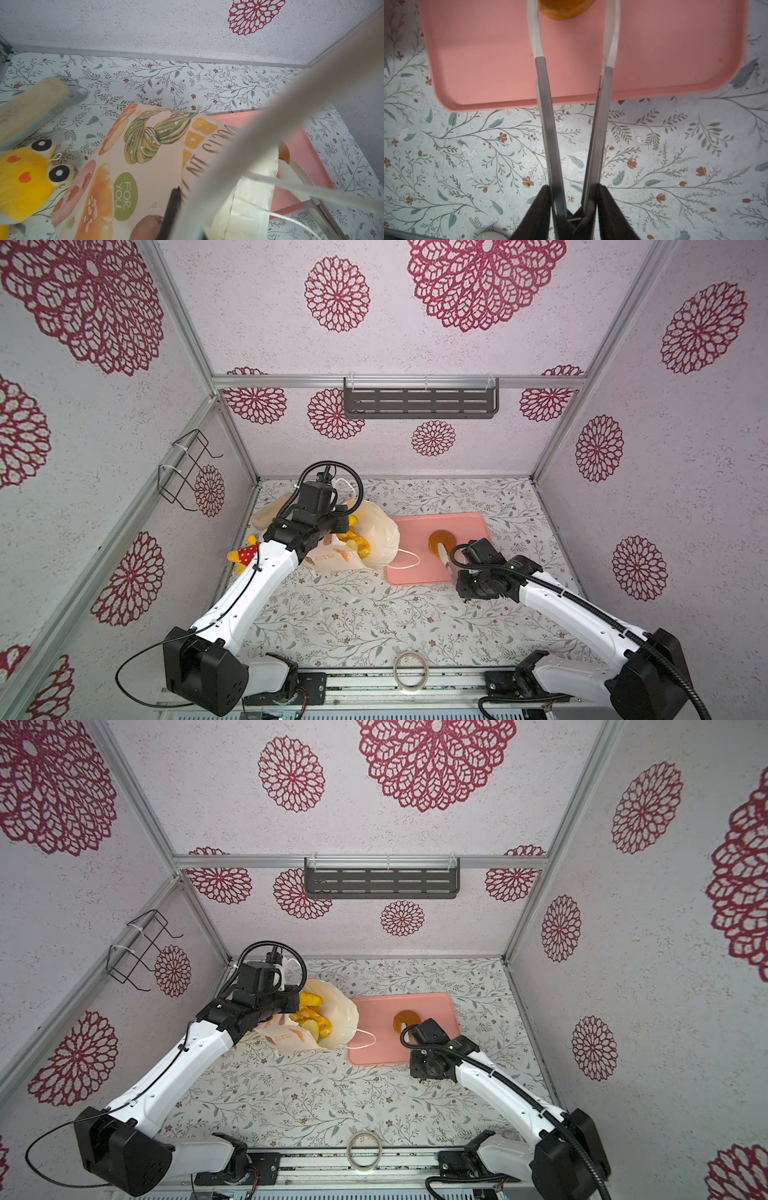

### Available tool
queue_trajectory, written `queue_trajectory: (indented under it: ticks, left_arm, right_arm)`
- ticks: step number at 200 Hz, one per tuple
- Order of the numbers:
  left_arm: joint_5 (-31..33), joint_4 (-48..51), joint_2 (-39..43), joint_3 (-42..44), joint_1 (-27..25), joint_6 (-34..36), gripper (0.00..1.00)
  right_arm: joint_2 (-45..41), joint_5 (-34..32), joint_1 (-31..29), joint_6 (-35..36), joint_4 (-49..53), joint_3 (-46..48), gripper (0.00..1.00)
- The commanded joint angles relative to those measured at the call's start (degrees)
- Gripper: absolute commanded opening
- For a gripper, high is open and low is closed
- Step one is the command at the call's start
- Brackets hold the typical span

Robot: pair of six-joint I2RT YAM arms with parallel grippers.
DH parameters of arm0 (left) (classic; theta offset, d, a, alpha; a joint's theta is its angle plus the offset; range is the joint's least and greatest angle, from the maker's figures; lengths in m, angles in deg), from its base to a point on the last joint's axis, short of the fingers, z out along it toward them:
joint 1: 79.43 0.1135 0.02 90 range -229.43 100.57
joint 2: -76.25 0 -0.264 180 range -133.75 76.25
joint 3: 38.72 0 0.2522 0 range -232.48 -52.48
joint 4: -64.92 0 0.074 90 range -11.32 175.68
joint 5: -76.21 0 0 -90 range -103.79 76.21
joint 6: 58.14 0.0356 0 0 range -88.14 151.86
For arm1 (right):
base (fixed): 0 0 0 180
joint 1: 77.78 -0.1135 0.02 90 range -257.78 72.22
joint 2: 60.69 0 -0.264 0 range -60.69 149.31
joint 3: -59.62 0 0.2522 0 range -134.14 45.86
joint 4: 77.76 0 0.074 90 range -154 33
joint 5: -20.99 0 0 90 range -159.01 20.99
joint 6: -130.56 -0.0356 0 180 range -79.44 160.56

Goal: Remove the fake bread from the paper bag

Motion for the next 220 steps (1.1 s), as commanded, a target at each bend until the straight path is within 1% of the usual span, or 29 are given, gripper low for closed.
queue_trajectory:
  ticks: [1, 34, 54, 85, 129, 173, 220]
  left_arm:
    - [0.6, -0.8, 1.4, 0.8, 0.4, 0.6, 0.00]
    - [0.3, -1.1, 1.0, 0.8, 0.3, 0.2, 0.00]
    - [0.2, -1.1, 1.0, 0.8, 0.3, 0.1, 0.00]
    - [0.4, -0.7, 1.3, 0.8, 0.3, 0.3, 0.00]
    - [0.9, -0.3, 1.7, 1.0, 0.3, 0.8, 0.00]
    - [0.5, -1.2, 2.0, 2.2, 0.4, 0.9, 0.00]
    - [-0.5, -1.4, 2.2, 2.8, 0.3, 0.5, 0.00]
  right_arm:
    - [-3.3, -0.6, 0.3, -0.8, 2.2, -2.1, 0.39]
    - [-4.5, 0.4, 0.3, -0.3, 3.6, -2.6, 0.42]
    - [-4.7, 0.6, 0.3, -0.2, 3.6, -2.5, 0.42]
    - [-4.6, 1.4, 0.3, -0.3, 3.1, -3.3, 0.35]
    - [-5.6, 2.5, 0.3, 0.0, 5.7, -7.0, 0.29]
    - [-8.3, 3.9, 0.3, -0.2, 9.0, -10.9, 0.25]
    - [-9.3, 6.1, 0.3, -0.7, 8.2, -12.7, 0.18]
